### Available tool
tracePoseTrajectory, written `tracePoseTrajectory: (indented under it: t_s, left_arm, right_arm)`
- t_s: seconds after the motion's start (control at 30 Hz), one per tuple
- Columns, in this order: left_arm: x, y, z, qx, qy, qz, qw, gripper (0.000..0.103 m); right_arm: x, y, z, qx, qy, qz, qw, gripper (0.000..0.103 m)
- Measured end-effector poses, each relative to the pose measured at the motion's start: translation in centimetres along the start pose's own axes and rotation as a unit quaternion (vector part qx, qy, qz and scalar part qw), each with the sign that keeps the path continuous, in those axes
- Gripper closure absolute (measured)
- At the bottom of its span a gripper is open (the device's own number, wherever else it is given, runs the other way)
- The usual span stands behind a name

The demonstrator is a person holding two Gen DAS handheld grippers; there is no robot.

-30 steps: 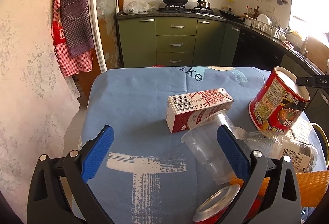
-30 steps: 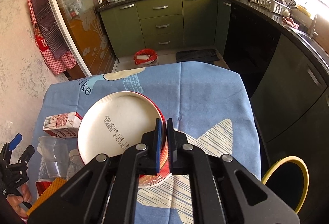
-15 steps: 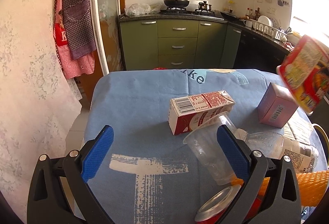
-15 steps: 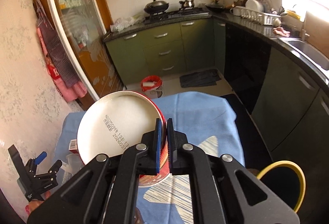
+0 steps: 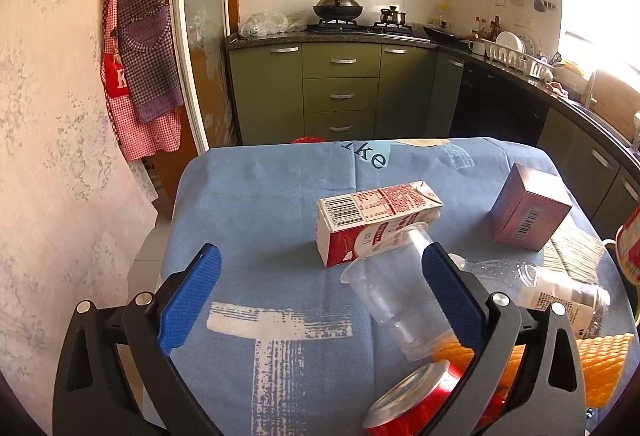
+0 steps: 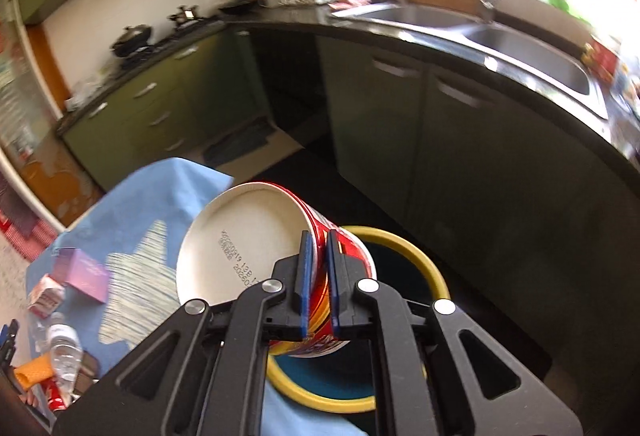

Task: Collect trash
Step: 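Carry the noodle cup to the yellow-rimmed bin and release it inside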

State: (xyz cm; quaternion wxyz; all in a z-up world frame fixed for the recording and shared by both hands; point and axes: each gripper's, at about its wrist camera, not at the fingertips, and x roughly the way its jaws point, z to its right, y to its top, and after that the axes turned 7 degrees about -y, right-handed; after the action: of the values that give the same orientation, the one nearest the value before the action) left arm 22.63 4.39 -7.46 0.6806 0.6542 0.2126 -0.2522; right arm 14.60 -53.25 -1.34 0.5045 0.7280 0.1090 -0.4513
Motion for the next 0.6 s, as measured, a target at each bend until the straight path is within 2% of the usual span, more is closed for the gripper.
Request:
tracePoseTrajectory:
  t_s: [0.2,0.47,0.6]
  left_arm:
    - [-1.4,0.5,1.3,0.008,-0.006,0.007,0.9999,0.004]
    - [-2.2,1.9,3.1,0.034,-0.023,-0.001,0.9992,0.004]
    - [-1.4,3.4,3.6,0.063,-0.039,-0.016,0.9971,0.004]
  right_arm:
    - [3.0,-0.9,3.6,0.03,-0.012,-0.021,0.999,0.094]
    - [2.2,-1.4,2.9,0.019,0.013,-0.006,1.0,0.094]
    - [1.9,-2.1,2.3,0.012,0.029,-0.011,0.999,0.094]
